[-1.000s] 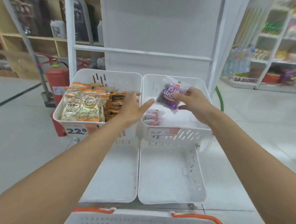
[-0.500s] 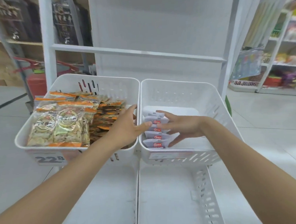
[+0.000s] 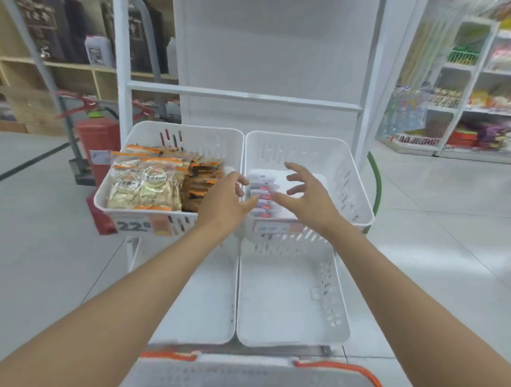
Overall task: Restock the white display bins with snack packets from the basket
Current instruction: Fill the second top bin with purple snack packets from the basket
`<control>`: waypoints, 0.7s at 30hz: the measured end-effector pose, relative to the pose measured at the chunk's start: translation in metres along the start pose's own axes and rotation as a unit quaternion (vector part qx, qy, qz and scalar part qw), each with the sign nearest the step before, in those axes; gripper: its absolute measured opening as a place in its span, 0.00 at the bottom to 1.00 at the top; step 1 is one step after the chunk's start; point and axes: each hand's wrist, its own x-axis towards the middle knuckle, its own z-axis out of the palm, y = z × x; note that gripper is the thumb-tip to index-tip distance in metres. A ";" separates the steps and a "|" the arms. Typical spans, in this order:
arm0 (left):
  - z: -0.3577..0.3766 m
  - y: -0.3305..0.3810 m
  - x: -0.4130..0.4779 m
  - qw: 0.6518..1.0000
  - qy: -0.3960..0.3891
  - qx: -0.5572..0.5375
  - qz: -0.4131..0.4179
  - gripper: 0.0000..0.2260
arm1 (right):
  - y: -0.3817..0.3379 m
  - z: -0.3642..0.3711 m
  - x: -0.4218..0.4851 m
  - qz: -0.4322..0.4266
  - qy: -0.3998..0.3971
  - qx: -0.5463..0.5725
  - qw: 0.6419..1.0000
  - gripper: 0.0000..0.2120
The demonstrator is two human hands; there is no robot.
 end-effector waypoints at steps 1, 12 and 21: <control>-0.002 0.004 -0.018 1.000 -0.006 -0.021 -0.003 0.10 | -0.008 0.003 -0.023 -0.008 0.017 0.023 1.000 0.26; -0.013 -0.062 -0.239 0.966 -0.175 -0.047 -0.185 0.11 | 0.071 0.060 -0.255 0.187 -0.354 -0.175 0.899 0.23; -0.023 -0.090 -0.301 0.948 -0.216 -0.047 -0.227 0.10 | 0.112 0.110 -0.318 0.080 -0.440 -0.455 0.770 0.26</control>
